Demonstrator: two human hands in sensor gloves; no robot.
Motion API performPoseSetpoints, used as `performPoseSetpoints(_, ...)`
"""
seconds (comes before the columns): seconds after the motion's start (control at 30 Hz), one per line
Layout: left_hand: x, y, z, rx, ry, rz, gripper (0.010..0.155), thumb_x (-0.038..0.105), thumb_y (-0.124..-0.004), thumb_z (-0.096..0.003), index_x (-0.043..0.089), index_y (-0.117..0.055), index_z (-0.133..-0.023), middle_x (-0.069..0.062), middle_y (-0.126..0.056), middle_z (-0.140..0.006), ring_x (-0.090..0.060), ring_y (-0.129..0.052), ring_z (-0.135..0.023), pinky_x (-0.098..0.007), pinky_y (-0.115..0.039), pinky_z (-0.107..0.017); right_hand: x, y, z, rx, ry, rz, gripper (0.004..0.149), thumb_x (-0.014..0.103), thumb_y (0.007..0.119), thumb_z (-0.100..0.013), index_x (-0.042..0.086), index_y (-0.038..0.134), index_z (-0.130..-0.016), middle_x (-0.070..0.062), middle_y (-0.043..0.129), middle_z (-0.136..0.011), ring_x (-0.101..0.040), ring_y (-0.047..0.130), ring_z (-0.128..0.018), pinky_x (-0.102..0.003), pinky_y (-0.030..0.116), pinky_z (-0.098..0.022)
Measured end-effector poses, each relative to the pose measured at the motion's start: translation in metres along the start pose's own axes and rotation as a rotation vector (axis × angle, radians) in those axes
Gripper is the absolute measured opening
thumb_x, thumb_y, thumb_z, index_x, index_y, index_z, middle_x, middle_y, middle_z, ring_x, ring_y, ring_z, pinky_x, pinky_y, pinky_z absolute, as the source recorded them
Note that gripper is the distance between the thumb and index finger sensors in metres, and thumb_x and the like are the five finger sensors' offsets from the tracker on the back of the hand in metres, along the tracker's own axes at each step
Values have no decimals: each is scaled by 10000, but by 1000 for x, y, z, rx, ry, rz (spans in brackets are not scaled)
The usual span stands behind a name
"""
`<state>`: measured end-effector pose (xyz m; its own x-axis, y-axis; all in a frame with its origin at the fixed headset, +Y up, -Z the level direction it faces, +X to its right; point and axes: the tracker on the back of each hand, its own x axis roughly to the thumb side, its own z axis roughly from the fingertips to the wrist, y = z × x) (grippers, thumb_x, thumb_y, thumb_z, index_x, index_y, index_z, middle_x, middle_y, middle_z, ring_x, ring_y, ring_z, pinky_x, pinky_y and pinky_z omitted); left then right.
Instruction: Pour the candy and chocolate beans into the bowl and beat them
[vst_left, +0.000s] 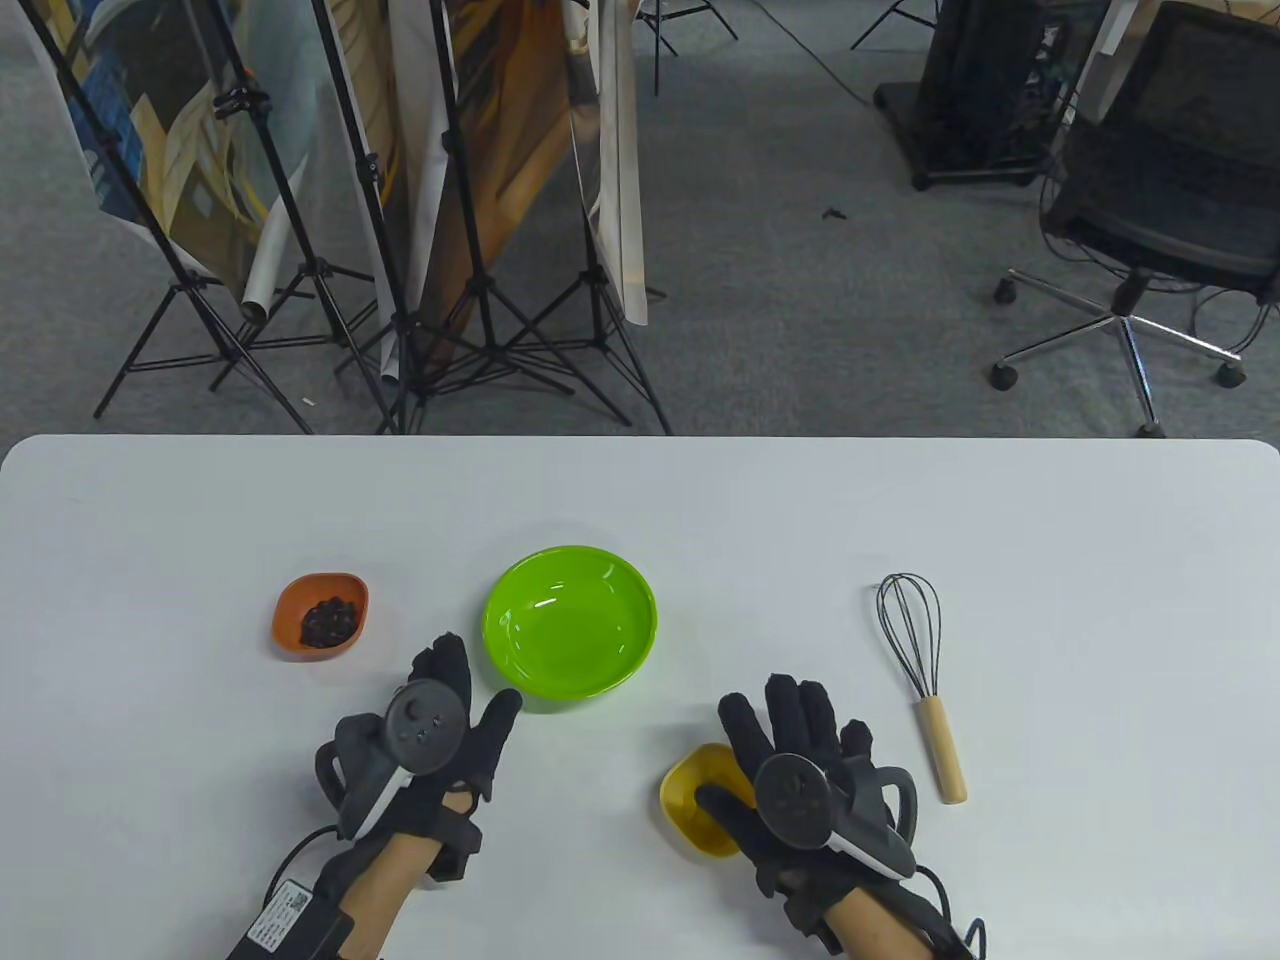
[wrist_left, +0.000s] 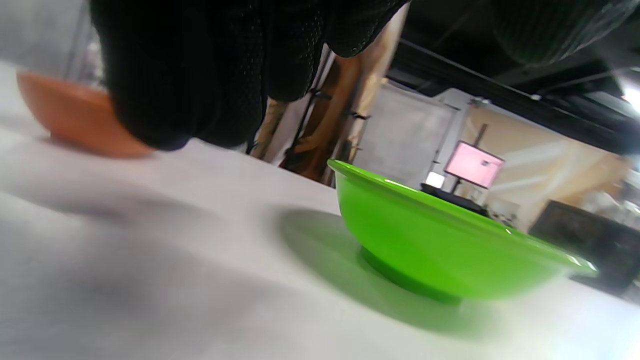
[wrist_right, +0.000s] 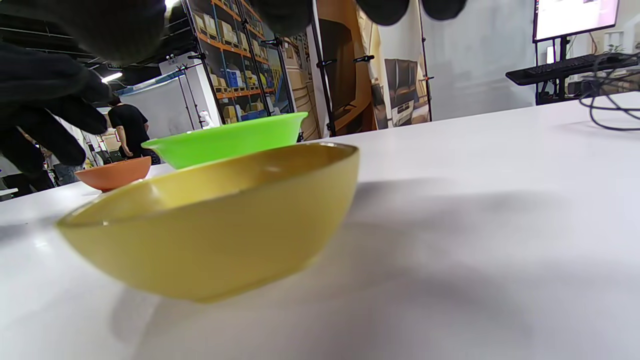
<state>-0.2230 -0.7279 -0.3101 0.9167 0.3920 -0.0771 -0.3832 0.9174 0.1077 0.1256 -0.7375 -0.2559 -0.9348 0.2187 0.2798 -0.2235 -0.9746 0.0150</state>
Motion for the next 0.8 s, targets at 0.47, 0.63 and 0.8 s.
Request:
performPoseSetpoints(0.47,-34,-42,-87,-276,435,306,791,620,-802,-391,118,-638,-979,-46,-1062,-555,-226,-1084,-167,-235,-898,-20,-10,-1,0,-1,17,-18,822,658,643,-467,249,368,-1124,-277,263,-1139,-575,305,-1029,-855,373,-576)
performPoseSetpoints(0.63,-35,-50,-95,-344,429,409,653,524,-804,-431,117,-707,-933,-8,-1068,-463,-209,-1074,-121,-245,-885,2,-13,0,0,7,25,-21,822,658,642,-467,249,367,-1125,-277,265,-1139,-577,304,-1027,-855,372,-576)
performPoseSetpoints(0.8,-32,-52,-100,-361,394,435,544,441,-804,-444,116,-763,-878,1,-1069,-428,-211,-1071,-115,-261,-885,7,-13,-1,0,12,26,-24,821,658,642,-467,249,368,-1124,-279,265,-1138,-578,306,-1027,-855,372,-575)
